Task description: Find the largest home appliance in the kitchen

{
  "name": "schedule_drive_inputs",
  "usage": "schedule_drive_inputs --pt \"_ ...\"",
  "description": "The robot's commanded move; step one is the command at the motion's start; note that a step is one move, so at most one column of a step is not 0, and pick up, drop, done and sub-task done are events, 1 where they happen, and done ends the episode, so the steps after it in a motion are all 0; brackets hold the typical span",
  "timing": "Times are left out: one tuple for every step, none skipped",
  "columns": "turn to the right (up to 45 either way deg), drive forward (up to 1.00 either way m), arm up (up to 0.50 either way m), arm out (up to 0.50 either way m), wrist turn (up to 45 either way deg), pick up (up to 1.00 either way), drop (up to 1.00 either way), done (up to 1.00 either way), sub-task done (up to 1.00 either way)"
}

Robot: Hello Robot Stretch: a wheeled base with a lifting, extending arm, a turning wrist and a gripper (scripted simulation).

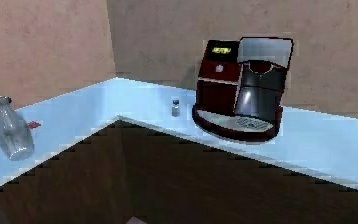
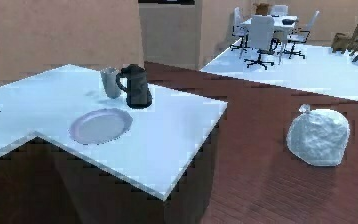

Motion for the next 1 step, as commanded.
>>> schedule_drive_inputs --pt "-45.0 0.0 0.0 0.0 0.0 0.0 0.0 0.0 0.0"
